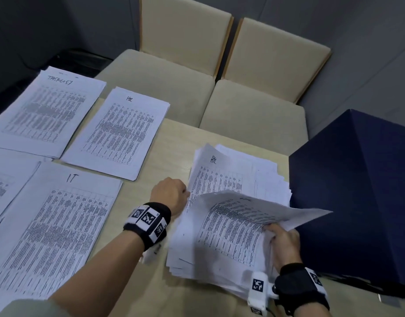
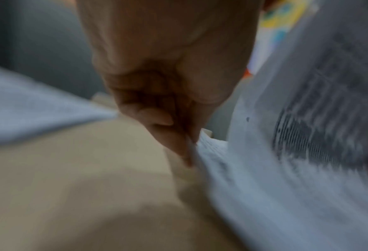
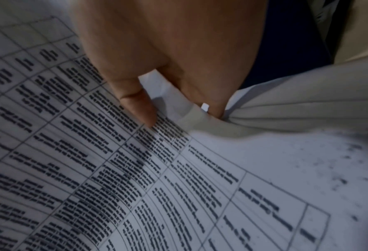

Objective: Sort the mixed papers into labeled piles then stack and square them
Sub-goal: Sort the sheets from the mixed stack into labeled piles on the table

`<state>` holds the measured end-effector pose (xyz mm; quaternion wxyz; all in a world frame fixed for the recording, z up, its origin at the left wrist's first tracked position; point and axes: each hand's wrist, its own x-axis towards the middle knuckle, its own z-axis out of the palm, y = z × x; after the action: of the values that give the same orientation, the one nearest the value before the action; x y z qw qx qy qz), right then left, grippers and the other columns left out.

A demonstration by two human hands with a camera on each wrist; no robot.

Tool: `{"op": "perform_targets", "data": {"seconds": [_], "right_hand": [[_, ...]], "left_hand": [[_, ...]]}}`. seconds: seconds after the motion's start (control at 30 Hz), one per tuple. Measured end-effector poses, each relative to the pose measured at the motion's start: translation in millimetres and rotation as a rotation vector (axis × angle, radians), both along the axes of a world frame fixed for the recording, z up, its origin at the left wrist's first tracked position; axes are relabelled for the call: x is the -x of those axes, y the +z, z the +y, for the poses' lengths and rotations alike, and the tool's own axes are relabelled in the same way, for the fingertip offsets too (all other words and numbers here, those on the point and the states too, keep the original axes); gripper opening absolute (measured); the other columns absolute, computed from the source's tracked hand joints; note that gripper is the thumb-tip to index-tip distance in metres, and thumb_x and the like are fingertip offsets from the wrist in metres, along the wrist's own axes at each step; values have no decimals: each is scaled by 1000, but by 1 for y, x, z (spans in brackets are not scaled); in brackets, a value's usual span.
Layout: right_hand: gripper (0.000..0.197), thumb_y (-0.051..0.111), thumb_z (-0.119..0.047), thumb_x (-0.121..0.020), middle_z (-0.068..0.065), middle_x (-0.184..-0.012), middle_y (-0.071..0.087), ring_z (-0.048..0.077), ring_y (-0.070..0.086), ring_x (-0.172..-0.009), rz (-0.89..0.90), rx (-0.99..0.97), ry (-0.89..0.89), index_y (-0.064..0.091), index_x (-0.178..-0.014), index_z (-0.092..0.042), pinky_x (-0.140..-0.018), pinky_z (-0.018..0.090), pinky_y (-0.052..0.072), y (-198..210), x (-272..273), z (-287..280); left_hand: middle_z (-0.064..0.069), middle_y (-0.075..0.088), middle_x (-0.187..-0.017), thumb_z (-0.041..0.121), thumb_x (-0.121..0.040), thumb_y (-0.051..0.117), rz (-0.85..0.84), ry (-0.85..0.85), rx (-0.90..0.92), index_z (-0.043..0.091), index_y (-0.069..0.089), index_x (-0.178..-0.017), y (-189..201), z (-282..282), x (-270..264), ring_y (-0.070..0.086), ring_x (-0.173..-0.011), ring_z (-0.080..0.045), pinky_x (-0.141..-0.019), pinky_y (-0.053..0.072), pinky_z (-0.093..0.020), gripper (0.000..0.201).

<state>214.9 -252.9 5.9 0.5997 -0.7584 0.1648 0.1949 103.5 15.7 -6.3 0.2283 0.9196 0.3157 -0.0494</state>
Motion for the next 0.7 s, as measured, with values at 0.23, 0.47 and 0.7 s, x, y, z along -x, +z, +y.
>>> {"op": "perform_targets", "data": {"seconds": [0.23,0.47,0.7], "right_hand": [[17,53,12,-82,8,-82,67,26,60,-81,-22,-67,93,63,-89,-1,-68,23,49,5,4,8],[19,59,-6,-94,1,-106,73,13,69,-95,25,-220,149,71,-108,-7,-86,28,54,5,1,16],[18,48,-1,-100,1,-99,60,24,58,-95,-28,-149,55,57,-109,-14,-69,22,48,-4,1,8]], "left_hand": [[3,59,-67,46,-100,42,-118,-187,-157,22,61,-78,19,8,8,53,-64,-22,-55,36,-29,38],[5,75,-89,-8,-84,53,-334,-114,658,35,75,-85,4,8,19,64,-74,-8,-70,48,-23,48],[2,61,-71,29,-84,72,-124,229,279,15,58,-75,-9,-5,11,57,-68,-19,-52,35,-26,21]]}}
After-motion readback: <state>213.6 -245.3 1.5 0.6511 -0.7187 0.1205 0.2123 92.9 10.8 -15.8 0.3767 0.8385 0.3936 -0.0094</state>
